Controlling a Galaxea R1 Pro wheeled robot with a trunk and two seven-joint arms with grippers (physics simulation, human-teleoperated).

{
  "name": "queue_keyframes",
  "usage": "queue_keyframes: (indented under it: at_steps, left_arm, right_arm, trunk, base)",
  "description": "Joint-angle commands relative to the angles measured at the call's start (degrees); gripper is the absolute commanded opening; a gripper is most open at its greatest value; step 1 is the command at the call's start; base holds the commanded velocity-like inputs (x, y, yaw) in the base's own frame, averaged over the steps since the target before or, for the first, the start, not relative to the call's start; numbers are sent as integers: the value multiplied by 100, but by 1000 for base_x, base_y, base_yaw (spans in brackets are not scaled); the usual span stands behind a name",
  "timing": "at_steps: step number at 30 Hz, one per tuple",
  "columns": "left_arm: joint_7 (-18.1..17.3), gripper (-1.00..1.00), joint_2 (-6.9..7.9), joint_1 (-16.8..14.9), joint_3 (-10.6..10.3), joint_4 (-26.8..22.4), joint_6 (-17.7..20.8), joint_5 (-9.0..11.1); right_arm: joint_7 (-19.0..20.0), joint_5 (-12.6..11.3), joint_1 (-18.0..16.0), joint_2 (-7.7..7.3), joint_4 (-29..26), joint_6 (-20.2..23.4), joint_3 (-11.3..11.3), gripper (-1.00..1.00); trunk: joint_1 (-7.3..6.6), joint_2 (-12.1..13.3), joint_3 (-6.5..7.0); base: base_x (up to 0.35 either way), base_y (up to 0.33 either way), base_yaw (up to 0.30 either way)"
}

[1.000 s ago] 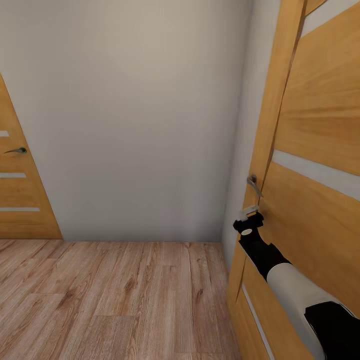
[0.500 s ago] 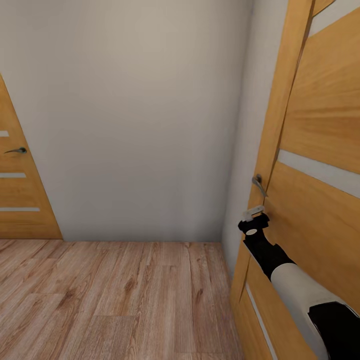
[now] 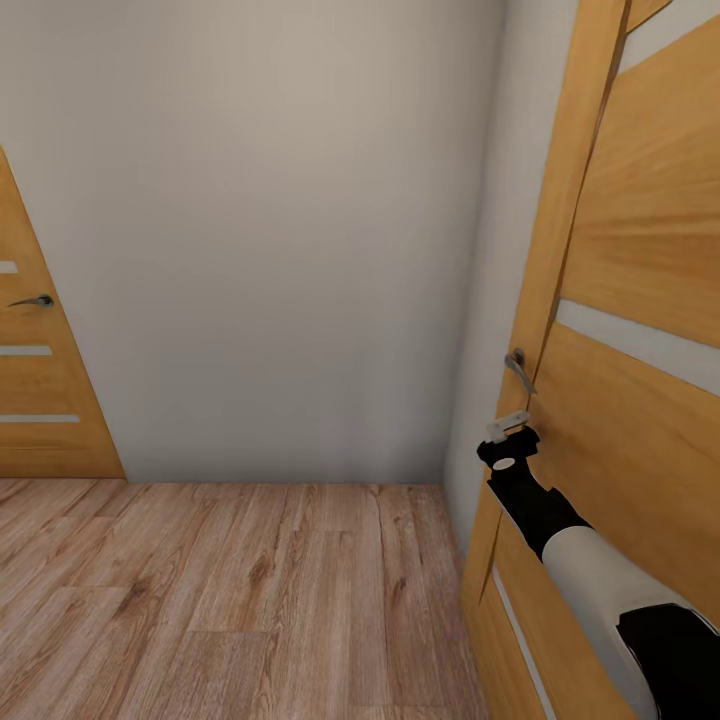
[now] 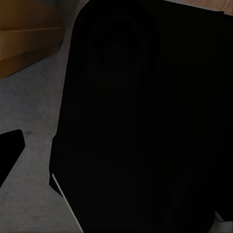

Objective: Move the two storage containers from the living room to the garage. In the garage, place one container on the floor and stack the other container on top of it (either order is fine).

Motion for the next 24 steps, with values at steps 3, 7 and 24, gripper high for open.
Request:
queue_keyframes:
  at_steps: [3, 7, 24]
  left_arm:
    - [4, 100, -1, 1, 26, -6, -2, 22]
    - [4, 100, 0, 1, 26, -6, -2, 22]
    - [4, 100, 0, 1, 26, -6, -2, 22]
  right_arm:
    - [-44, 51, -3, -166, -2, 87, 2, 100]
    - [-44, 61, -3, -41, -6, 141, 11, 100]
    - [-15, 38, -1, 1147, 518, 41, 18, 100]
  trunk:
    - [0, -2, -6]
    - [0, -2, -6]
    - [0, -2, -6]
  base:
    - [0, 0, 0]
    - [0, 0, 0]
    - [0, 0, 0]
